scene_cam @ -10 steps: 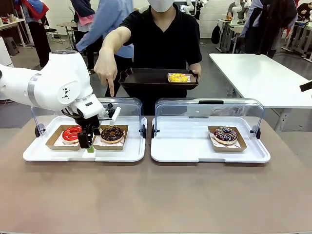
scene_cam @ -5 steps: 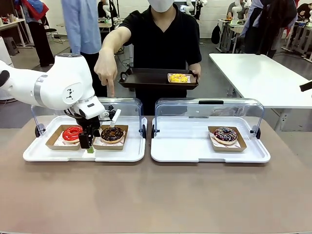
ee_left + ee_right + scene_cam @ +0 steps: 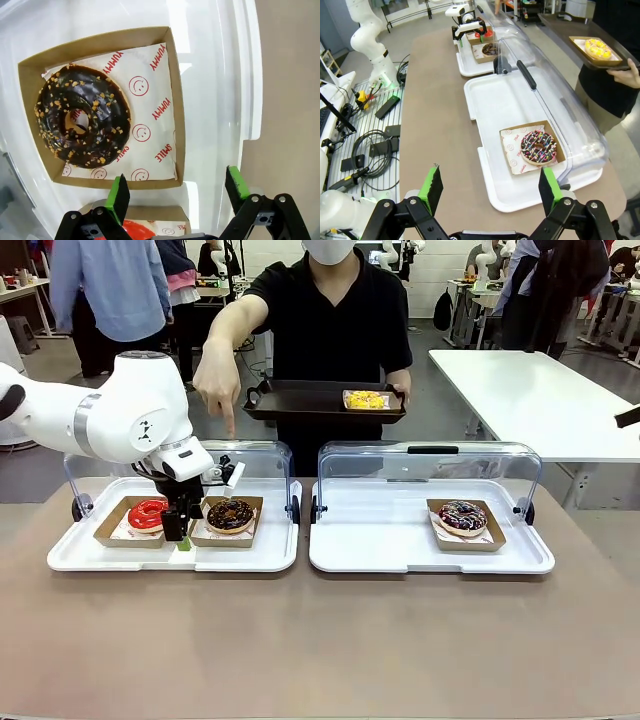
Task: Provide the desired donut to the person.
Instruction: Pick up and lift the Paper togo box containing the Donut pointed at by the person.
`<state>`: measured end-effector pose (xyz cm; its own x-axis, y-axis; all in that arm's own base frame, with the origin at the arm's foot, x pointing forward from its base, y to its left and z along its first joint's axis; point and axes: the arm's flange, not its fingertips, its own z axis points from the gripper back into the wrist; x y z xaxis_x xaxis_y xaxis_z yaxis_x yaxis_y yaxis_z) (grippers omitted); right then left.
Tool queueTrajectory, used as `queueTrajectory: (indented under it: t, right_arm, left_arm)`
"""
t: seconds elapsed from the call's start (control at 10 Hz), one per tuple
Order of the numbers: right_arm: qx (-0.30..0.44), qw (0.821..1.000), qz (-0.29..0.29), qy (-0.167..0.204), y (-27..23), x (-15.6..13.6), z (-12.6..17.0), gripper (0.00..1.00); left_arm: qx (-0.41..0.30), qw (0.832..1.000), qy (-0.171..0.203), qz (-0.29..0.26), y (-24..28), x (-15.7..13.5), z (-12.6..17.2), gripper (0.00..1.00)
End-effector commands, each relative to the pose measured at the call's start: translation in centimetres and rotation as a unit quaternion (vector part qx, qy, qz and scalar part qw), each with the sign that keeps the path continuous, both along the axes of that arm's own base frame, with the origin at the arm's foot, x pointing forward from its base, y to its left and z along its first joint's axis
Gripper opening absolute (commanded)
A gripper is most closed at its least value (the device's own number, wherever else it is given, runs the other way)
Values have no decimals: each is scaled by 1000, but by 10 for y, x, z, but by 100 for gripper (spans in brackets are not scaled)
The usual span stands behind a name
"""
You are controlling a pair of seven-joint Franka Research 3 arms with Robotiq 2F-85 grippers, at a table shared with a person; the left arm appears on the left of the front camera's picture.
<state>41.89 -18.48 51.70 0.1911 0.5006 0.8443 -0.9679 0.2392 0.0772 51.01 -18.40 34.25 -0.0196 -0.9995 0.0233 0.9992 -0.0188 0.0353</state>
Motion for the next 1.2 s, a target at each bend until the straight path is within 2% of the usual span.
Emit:
queueTrajectory:
  t: [0.0,0.6,1.0,1.1]
  right_arm:
    - [2,1000,2,1,0,1,0,100]
    - [2,1000,2,1,0,1,0,100]
    - [2,1000,2,1,0,1,0,100]
    - [2,1000,2,1,0,1,0,100]
  left_arm:
    - [-1,1000,3,0,-4,5,0,100]
    - [0,1000,25,-8,-10,6,-14,100]
    - [2,1000,23,-5,-11,7,-15,100]
    - [1,1000,21,-6,-11,7,-16,97]
